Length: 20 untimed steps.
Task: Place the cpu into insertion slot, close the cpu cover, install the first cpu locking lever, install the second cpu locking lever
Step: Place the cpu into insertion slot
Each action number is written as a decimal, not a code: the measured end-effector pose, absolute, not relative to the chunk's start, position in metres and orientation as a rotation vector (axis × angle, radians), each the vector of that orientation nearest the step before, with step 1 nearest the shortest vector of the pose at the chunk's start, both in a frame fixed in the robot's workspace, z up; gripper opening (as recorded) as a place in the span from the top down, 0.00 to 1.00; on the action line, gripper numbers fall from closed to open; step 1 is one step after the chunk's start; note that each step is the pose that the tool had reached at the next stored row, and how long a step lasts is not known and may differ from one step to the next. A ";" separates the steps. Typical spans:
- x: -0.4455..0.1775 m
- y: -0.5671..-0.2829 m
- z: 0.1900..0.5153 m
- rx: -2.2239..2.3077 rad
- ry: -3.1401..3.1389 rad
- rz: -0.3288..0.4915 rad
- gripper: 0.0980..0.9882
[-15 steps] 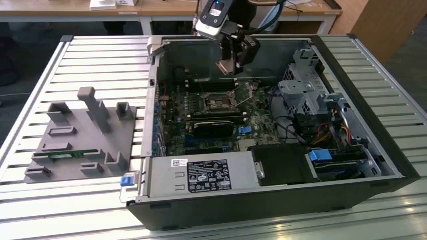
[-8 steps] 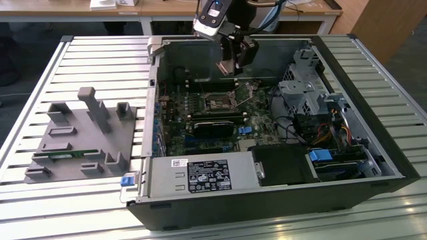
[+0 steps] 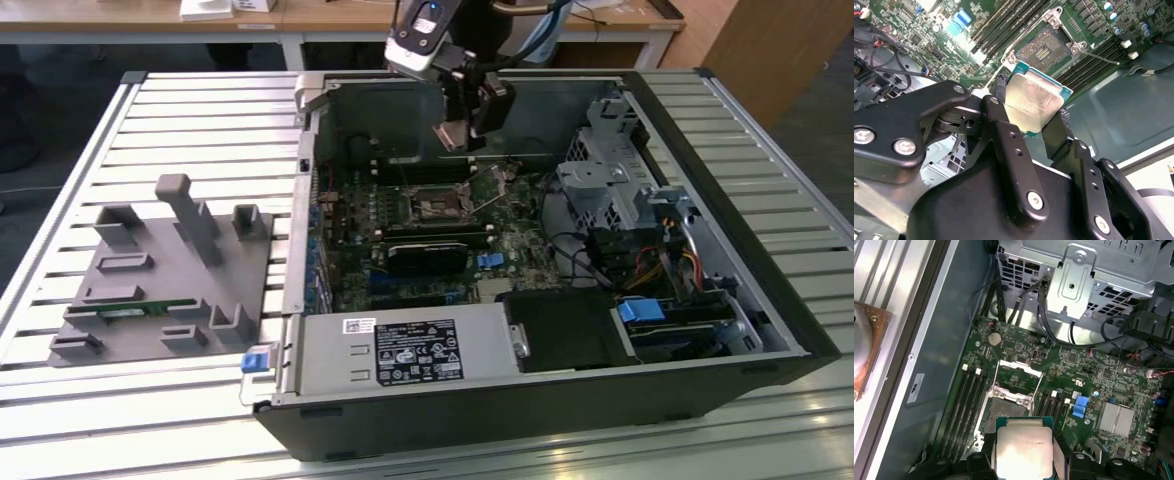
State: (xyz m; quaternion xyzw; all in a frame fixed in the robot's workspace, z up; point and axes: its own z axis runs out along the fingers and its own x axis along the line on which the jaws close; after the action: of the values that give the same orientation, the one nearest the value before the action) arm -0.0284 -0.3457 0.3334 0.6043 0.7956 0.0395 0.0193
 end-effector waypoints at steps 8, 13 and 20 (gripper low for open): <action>-0.028 -0.345 0.332 1.924 2.429 0.121 0.50; -0.028 -0.345 0.330 1.972 2.389 0.120 0.50; -0.030 -0.343 0.326 2.039 2.329 0.118 0.50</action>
State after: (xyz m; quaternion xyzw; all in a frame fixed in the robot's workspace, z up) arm -0.0298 -0.3435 0.3257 0.6580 0.7517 0.0380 0.0221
